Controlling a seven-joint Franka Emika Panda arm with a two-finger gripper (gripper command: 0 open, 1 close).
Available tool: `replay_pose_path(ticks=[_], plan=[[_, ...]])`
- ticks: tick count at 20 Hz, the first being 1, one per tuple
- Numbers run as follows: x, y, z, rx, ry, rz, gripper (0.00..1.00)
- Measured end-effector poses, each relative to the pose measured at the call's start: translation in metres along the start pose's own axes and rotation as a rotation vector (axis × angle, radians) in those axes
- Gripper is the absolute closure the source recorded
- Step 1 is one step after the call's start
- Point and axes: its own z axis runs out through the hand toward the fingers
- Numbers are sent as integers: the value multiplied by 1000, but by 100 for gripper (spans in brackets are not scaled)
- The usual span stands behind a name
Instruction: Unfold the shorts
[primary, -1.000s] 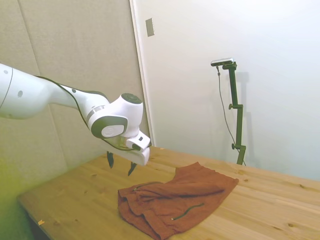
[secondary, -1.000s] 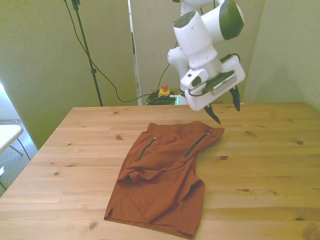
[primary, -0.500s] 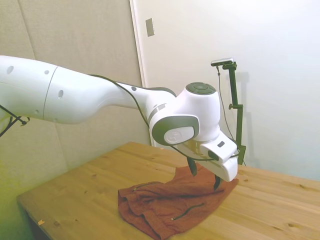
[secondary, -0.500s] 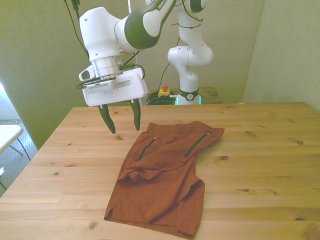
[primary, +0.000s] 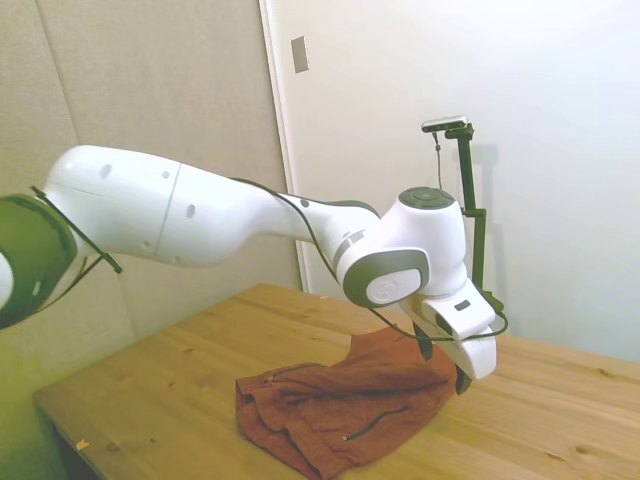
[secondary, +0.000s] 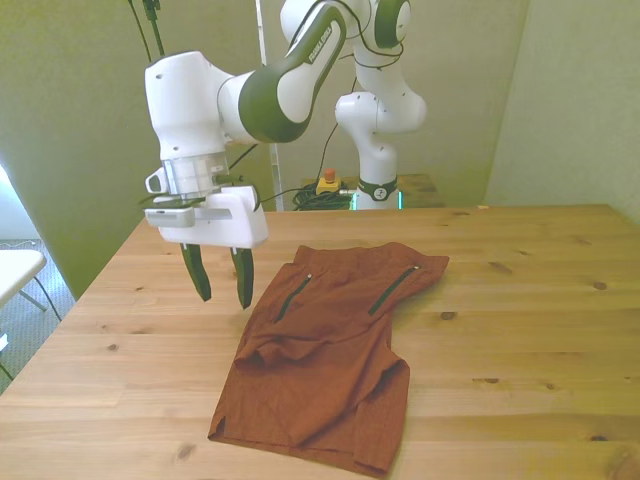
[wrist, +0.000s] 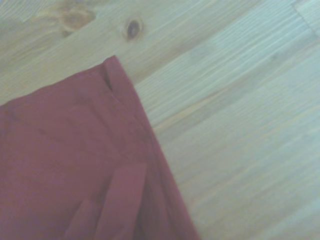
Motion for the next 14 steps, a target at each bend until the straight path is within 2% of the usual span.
replay_pose_path(ticks=[4,5,14], plan=[[1,-23,30,24,-30,2,0],[-2,-29,34,24,-38,-4,100],[-25,-50,67,11,-96,-35,100]])
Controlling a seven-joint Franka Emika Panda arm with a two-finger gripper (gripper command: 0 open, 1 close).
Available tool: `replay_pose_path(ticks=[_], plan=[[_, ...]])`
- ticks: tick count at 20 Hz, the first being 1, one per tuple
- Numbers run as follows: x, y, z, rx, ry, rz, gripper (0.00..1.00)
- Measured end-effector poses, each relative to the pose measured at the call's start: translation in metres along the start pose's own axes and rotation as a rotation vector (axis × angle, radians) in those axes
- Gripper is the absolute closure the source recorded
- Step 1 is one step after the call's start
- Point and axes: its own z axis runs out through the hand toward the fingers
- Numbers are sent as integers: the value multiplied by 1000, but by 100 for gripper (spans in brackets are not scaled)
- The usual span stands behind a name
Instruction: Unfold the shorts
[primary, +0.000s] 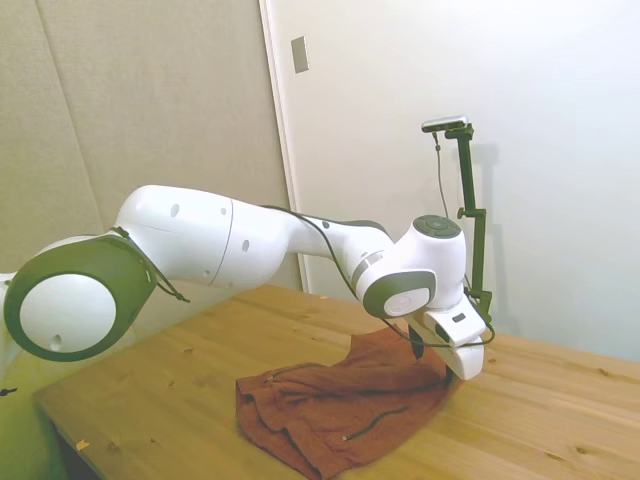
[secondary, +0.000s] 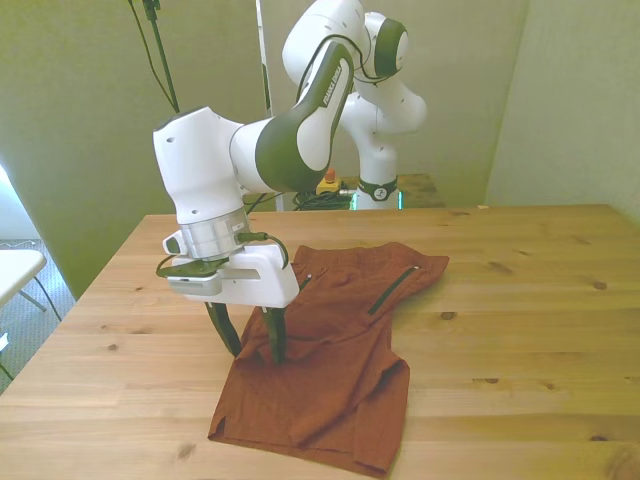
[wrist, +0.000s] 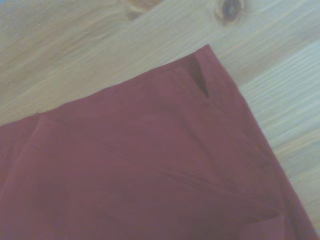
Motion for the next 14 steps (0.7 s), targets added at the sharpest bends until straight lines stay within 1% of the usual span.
replay_pose_path(ticks=[14], plan=[[9,9,4,-9,-4,16,100]])
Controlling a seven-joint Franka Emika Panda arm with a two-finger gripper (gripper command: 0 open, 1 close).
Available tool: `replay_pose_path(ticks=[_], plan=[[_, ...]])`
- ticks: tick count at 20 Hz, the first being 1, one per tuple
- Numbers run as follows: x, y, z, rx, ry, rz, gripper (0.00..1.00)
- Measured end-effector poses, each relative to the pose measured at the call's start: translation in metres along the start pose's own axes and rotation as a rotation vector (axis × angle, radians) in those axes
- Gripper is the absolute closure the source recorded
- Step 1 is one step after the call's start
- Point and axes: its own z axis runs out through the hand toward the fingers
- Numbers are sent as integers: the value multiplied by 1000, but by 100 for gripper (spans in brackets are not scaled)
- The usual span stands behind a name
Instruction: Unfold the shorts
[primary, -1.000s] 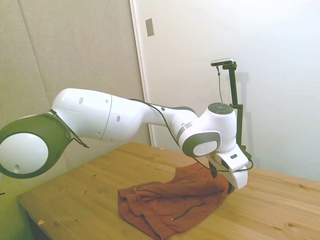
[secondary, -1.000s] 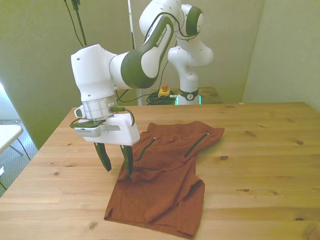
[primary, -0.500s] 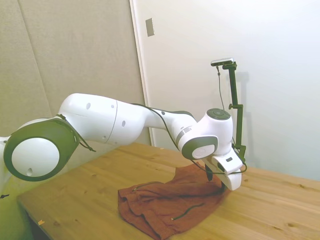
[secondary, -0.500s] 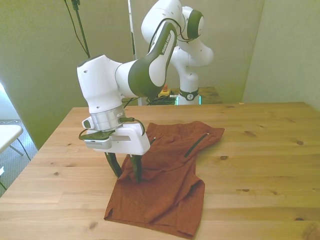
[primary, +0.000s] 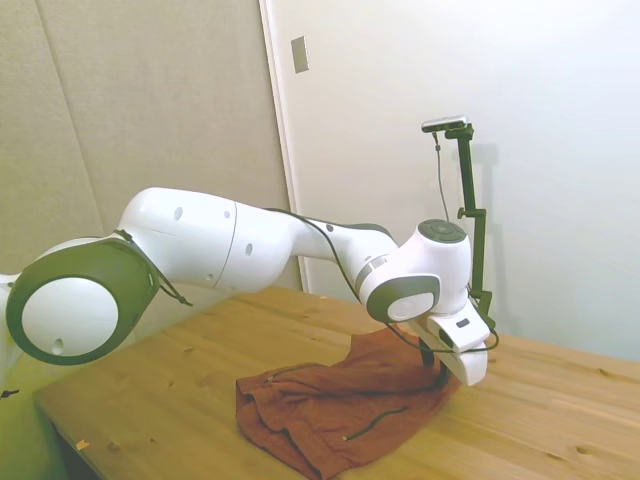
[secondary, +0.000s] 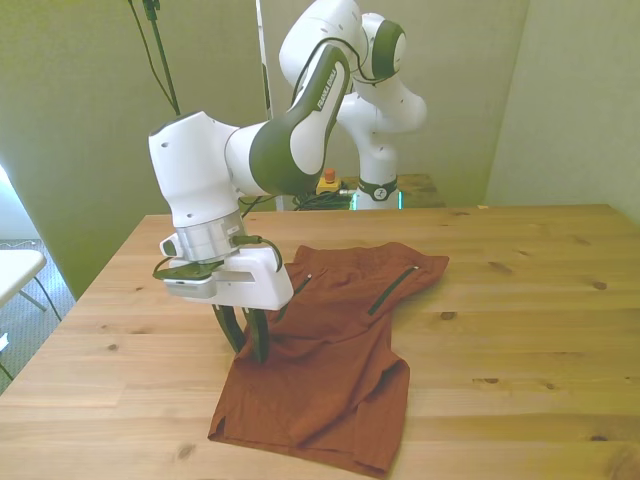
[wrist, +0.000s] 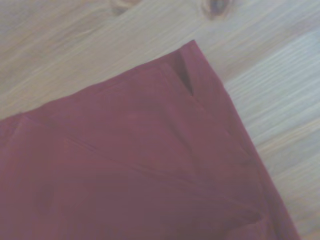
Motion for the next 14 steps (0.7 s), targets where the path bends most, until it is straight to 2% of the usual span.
replay_pose_path(ticks=[8,14], plan=[[0,-1,3,2,-8,0,100],[-32,-37,-34,51,-14,-66,100]])
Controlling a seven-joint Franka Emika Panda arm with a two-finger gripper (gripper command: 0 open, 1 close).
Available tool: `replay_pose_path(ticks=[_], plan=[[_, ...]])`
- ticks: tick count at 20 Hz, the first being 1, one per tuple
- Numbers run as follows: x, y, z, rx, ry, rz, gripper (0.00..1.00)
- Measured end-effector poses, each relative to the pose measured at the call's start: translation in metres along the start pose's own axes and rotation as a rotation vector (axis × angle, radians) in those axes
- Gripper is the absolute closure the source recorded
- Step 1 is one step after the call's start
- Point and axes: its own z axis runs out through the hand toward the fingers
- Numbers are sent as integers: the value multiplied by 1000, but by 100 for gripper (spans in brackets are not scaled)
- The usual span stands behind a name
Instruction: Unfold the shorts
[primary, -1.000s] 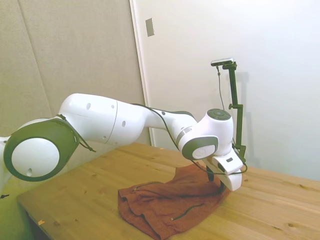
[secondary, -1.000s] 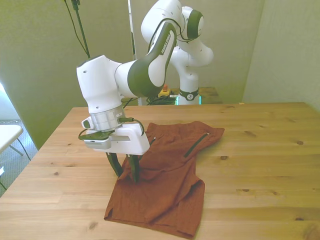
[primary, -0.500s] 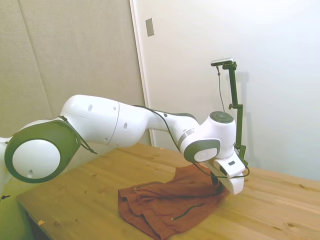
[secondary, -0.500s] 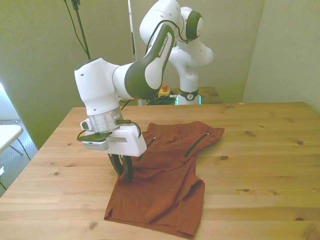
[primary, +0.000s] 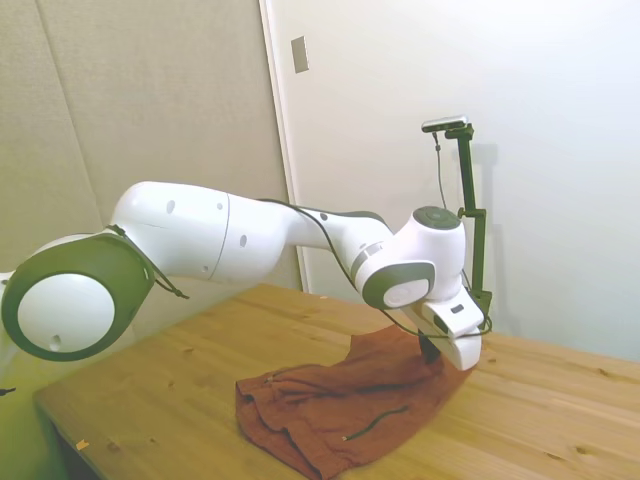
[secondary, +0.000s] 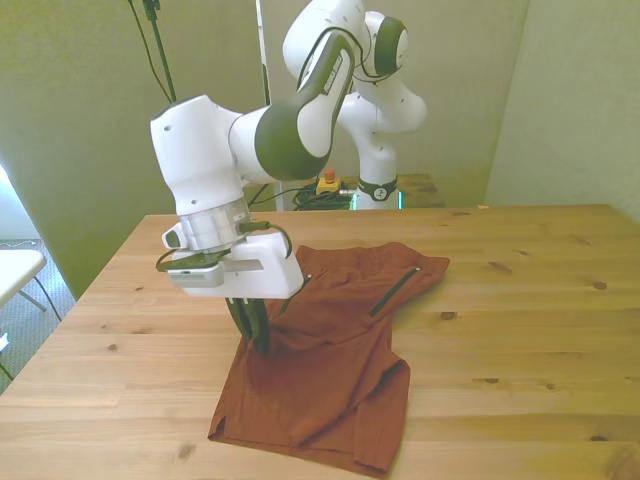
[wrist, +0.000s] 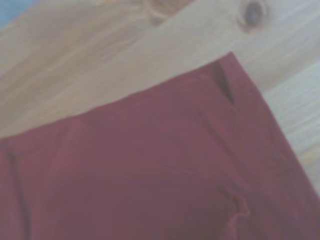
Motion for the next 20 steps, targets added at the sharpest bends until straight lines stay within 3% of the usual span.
replay_pose_path(ticks=[5,9,15,20], plan=[[-70,-74,-27,22,35,-108,100],[-124,-117,-30,17,61,-165,100],[-219,-156,-5,-11,38,-256,100],[-270,-169,7,-21,23,-294,100]])
